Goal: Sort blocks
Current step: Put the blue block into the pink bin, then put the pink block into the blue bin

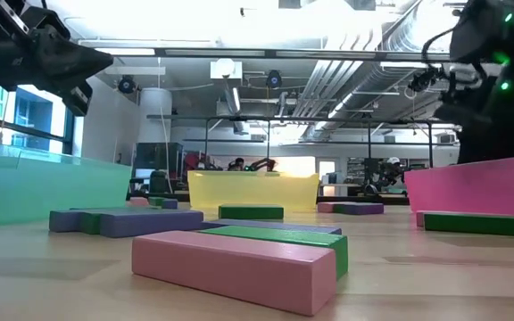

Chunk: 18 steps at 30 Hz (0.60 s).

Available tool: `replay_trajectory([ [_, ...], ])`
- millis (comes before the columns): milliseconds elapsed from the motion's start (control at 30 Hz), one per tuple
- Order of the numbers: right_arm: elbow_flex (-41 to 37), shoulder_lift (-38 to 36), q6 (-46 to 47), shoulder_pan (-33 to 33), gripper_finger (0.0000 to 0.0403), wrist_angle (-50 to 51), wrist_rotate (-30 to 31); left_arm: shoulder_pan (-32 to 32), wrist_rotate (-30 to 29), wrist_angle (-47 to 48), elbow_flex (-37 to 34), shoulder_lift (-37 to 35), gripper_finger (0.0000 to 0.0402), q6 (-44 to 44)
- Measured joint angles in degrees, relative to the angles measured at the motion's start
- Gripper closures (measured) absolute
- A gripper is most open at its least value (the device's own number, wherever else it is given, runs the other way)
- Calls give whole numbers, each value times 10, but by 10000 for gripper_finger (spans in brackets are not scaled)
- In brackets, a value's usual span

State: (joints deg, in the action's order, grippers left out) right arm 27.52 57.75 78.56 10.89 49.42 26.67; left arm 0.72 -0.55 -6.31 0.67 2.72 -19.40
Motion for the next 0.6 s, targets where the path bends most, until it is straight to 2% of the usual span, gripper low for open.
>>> replay_trajectory([
  [167, -4, 13, -22, -35, 322, 1, -29, 0, -1, -1, 0, 0, 401, 0],
  [433, -3, 10, -66, -59, 224, 2, -62, 0, -1, -12, 0, 0, 401, -16],
  [600, -2, 10, -67, -58, 210, -6, -38, 0, 11, -13, 0, 0, 401, -17],
])
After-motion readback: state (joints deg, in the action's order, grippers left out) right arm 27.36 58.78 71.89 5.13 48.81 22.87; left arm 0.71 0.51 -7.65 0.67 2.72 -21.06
